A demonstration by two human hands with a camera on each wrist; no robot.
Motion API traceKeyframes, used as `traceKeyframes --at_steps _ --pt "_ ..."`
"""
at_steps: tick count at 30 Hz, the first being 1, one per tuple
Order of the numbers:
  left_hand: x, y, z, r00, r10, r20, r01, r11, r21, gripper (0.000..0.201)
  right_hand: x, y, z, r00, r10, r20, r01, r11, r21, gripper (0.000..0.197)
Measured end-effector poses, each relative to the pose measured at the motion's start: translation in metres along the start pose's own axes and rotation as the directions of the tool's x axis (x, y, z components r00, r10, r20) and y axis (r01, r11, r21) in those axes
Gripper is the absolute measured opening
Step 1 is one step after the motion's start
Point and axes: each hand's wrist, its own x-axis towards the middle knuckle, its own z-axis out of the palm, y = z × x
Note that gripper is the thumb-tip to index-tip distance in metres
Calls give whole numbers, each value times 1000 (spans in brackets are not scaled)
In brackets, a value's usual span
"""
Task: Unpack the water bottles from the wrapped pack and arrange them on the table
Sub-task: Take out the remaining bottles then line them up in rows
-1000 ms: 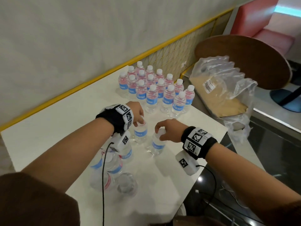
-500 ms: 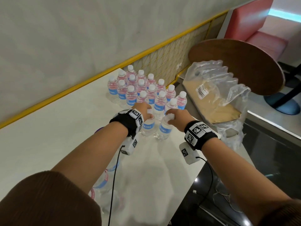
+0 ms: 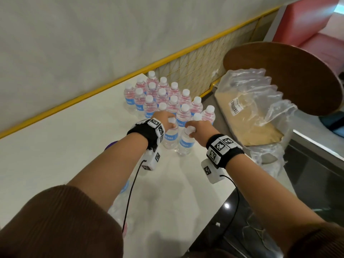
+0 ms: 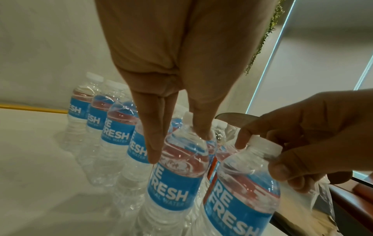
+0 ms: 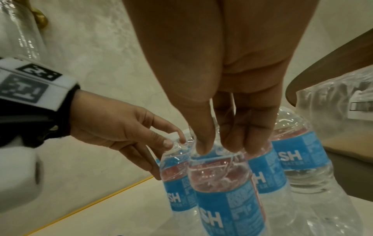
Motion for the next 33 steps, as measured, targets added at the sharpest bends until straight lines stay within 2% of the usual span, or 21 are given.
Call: traceKeyframes --at_steps 9,14,18,20,22,25,29,33 --pt "9 9 2 1000 7 -2 -6 998 65 44 3 0 2 998 -56 -9 56 998 -10 39" --pt "2 8 1 1000 -7 -8 7 998 66 50 0 -1 5 998 -47 -37 48 999 17 38" --pt "-25 -4 -7 999 -26 23 25 997 68 66 -12 -2 9 1000 -7 -21 8 1000 17 57" --pt "-48 -17 -16 998 -53 39 50 996 80 60 -22 -8 12 998 -20 -57 22 1000 19 62" --pt "-75 -36 -23 996 -76 53 73 995 64 52 -36 -19 17 995 -57 -82 61 997 49 58" --pt "-118 -69 -25 993 -114 43 114 993 5 47 -63 -48 29 991 -136 1 136 987 89 44" --pt "-166 -113 -26 988 -156 -16 154 985 -79 42 -97 -94 57 954 -249 167 234 967 106 34" --pt "-204 -152 -24 977 -170 -126 154 979 -130 41 -119 -127 88 933 -285 220 267 957 110 32"
